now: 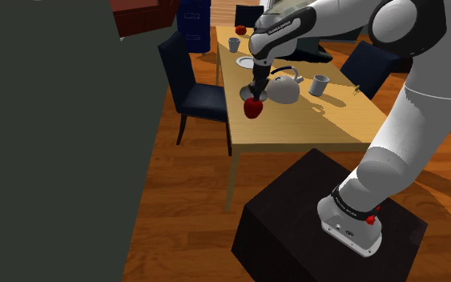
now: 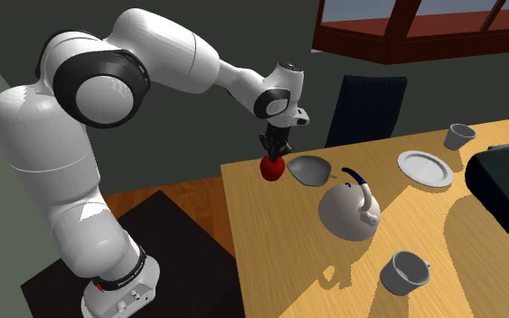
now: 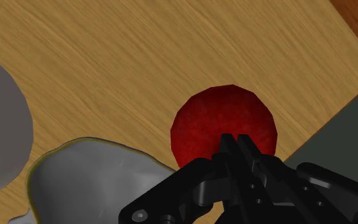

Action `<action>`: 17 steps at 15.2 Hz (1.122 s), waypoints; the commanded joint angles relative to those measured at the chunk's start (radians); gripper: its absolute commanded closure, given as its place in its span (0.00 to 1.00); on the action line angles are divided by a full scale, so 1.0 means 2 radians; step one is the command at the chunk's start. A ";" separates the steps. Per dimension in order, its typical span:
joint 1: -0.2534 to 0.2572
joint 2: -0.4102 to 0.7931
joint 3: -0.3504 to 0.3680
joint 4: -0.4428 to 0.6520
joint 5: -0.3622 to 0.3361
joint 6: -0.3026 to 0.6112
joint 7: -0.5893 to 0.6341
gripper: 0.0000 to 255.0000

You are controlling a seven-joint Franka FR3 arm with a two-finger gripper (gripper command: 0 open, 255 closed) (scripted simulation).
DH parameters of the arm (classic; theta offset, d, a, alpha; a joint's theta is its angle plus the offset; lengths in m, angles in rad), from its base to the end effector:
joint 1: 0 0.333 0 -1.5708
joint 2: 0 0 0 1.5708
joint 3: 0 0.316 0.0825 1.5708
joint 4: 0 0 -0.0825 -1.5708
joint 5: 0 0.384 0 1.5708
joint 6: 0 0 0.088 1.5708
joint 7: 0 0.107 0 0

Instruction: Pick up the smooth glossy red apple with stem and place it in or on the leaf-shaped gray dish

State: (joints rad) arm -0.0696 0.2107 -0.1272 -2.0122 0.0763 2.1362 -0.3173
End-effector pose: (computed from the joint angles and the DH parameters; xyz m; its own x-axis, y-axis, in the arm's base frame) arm 0.5703 -0.1084 0.3440 0.9943 0.0803 -0.0702 0.0763 -0.9953 -0.0590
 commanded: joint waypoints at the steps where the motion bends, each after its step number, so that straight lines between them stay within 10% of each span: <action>1: 0.000 -0.006 0.000 0.003 -0.001 -0.009 0.001 1.00; 17: 0.001 -0.047 -0.002 0.061 -0.010 -0.107 0.010 1.00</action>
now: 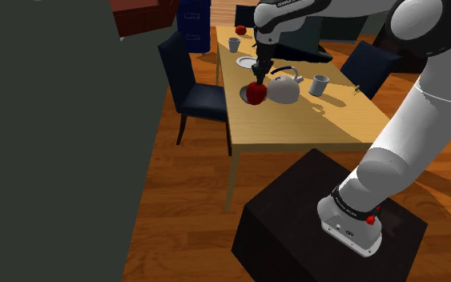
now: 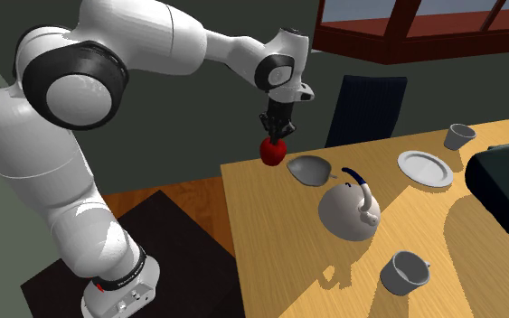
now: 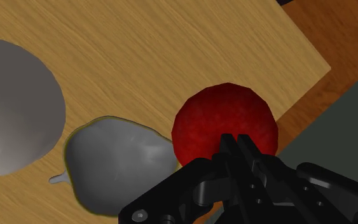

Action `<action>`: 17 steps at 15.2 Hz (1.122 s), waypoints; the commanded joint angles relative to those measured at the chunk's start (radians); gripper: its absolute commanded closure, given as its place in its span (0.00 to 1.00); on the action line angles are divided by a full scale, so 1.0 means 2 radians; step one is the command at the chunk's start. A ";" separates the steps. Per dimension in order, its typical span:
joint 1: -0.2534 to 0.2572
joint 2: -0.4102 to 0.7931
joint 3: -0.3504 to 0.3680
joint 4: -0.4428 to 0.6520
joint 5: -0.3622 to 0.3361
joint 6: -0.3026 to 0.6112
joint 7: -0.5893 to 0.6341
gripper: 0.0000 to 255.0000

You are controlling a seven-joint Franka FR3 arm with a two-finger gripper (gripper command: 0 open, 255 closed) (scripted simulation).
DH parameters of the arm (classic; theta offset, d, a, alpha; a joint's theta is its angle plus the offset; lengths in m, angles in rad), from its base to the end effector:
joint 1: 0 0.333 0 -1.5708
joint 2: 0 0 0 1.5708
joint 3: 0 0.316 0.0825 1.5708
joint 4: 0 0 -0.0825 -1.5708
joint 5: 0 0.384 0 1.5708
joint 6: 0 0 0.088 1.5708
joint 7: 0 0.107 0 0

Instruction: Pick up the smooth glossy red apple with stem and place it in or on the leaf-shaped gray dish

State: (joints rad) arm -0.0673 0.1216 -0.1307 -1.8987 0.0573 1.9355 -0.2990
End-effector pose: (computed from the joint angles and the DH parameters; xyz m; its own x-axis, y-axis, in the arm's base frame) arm 0.5703 -0.1083 0.4307 0.9943 0.0804 -0.0696 0.0763 -0.9953 -0.0589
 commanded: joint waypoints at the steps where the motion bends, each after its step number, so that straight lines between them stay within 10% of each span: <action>1: 0.000 -0.004 0.000 0.009 -0.001 -0.013 0.001 1.00; 6: 0.000 -0.010 0.000 0.028 -0.002 -0.039 0.002 1.00; 17: -0.063 0.192 -0.023 0.391 0.026 -0.204 -0.066 1.00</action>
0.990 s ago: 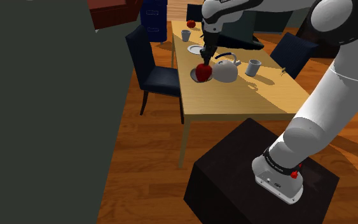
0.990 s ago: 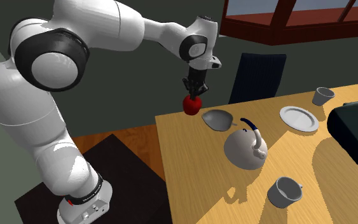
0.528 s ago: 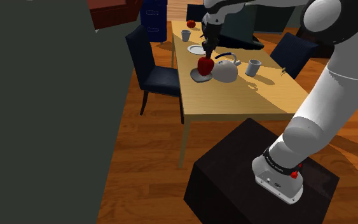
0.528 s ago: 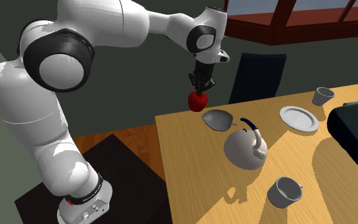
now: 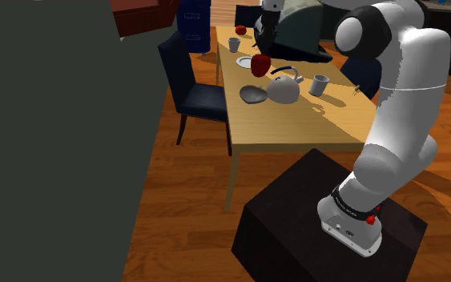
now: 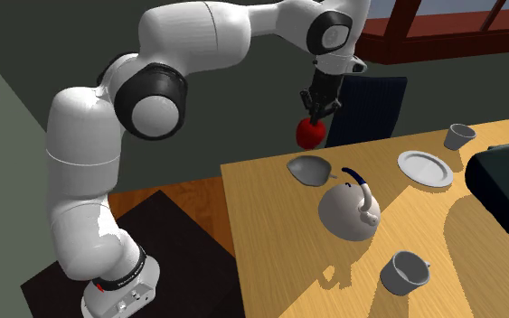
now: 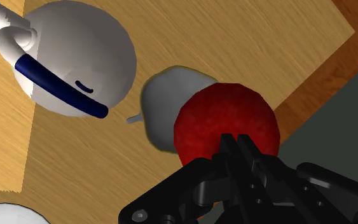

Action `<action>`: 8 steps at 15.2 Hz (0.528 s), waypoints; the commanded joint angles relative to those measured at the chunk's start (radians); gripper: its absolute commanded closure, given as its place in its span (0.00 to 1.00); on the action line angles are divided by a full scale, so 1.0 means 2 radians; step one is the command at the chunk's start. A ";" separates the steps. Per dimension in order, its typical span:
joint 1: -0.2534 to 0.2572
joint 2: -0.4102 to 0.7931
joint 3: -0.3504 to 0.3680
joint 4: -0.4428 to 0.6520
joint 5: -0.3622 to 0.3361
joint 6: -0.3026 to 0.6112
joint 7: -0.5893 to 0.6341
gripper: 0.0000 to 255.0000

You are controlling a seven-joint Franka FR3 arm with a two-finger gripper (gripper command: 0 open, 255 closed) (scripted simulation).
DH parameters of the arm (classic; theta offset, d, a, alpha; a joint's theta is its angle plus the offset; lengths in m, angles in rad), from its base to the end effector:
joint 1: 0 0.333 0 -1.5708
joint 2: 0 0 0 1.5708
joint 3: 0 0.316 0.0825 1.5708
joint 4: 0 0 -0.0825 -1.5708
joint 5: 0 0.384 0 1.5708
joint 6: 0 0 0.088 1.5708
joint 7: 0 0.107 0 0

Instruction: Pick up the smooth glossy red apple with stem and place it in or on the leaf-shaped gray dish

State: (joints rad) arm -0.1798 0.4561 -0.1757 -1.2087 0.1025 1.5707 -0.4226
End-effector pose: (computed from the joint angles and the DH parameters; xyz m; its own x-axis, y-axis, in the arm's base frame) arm 0.6497 -0.2017 0.5150 0.9945 0.0786 -0.0696 0.0746 -0.9955 -0.0588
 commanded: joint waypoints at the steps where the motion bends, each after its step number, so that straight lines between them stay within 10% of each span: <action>1: -0.027 0.091 -0.001 0.167 0.013 -0.077 -0.011 1.00; 8: -0.019 0.067 0.000 0.079 0.009 -0.013 -0.014 1.00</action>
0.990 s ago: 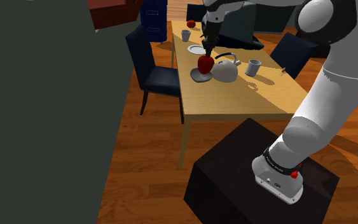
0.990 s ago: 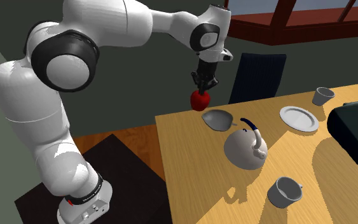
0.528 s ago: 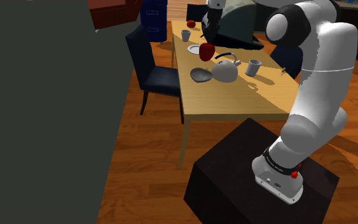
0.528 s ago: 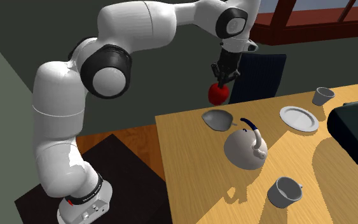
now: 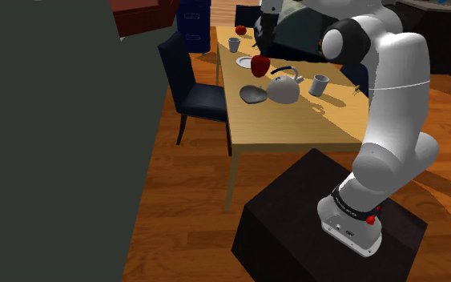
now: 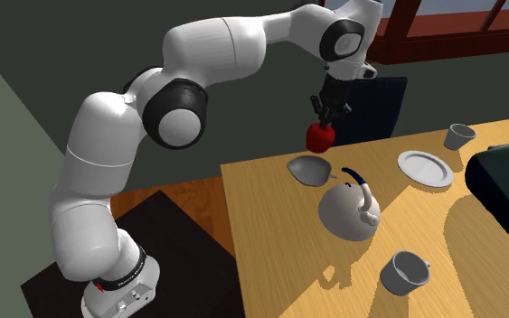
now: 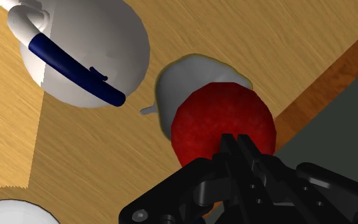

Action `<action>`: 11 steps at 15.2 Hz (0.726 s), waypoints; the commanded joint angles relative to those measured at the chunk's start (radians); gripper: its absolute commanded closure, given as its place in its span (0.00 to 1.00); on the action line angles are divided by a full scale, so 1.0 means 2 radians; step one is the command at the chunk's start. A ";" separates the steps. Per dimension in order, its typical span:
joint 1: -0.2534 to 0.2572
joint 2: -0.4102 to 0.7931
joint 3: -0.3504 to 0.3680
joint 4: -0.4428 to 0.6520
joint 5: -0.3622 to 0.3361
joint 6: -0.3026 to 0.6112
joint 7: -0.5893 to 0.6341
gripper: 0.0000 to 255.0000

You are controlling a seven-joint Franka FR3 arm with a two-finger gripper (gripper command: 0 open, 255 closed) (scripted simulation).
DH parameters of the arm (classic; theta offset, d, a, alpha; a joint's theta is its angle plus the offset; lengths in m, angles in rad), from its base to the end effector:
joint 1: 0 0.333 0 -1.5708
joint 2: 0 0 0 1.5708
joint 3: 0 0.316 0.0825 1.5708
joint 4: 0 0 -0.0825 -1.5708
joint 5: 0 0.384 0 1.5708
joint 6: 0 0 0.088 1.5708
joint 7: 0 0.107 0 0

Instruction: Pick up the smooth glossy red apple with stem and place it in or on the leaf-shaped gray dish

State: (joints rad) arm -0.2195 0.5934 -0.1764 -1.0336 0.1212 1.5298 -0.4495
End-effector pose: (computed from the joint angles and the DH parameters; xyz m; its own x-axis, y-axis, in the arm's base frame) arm 0.6728 -0.2262 0.4984 0.9943 0.0802 -0.0708 0.0761 -0.9953 -0.0594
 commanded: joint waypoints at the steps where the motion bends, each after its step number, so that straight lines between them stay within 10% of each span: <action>1: 0.001 -0.004 0.000 -0.019 0.000 0.016 -0.001 1.00; 11: 0.007 -0.011 0.000 -0.098 -0.001 0.087 -0.004 1.00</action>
State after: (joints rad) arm -0.2062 0.5726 -0.1763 -1.2164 0.1198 1.6914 -0.4574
